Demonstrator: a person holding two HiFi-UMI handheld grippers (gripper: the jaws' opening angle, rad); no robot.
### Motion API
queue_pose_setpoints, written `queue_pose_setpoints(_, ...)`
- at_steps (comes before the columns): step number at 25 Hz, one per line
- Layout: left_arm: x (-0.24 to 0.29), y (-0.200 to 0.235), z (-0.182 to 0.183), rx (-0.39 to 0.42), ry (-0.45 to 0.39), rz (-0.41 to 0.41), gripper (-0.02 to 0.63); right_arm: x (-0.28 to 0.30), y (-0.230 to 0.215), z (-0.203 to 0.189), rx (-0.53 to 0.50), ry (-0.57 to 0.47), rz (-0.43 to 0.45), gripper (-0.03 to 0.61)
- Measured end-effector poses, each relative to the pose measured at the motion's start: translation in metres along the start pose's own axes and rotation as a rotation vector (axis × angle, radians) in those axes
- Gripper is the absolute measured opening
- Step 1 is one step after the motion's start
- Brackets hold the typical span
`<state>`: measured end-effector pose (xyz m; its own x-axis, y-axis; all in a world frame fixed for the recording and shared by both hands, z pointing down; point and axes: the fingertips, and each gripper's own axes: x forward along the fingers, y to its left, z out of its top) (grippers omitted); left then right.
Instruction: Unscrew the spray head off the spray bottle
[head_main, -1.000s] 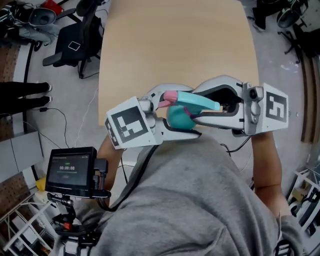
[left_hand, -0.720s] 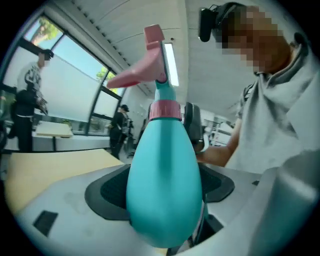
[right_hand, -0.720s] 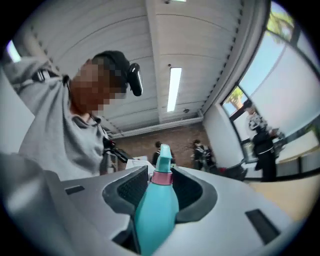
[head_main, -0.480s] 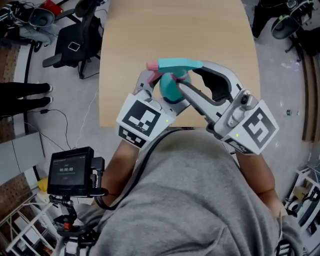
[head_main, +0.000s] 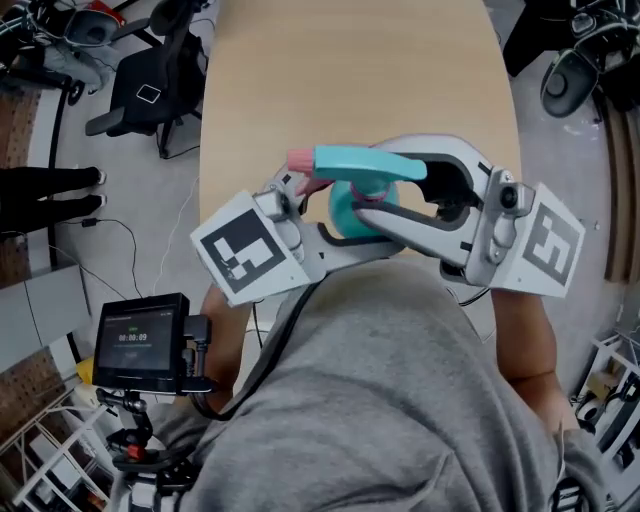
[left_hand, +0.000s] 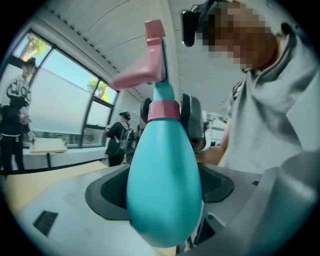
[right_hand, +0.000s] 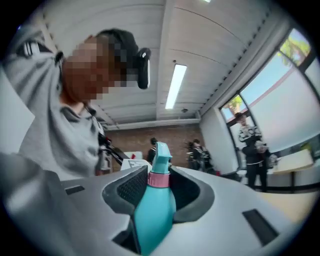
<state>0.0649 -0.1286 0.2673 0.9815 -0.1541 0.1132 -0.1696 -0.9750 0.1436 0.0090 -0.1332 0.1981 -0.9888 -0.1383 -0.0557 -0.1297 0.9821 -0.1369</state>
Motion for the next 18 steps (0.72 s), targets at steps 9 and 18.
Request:
queue_pose_setpoints(9,-0.018,-0.063,0.023,-0.223,-0.047,-0.45,0.391,-0.026,0.034,0.031,0.188,-0.158,0.503,0.135)
queue_pose_setpoints(18,-0.006,0.063,-0.024,-0.048,0.097,0.324,0.391,-0.022,-0.059,-0.019,0.101,-0.039,-0.322,0.201)
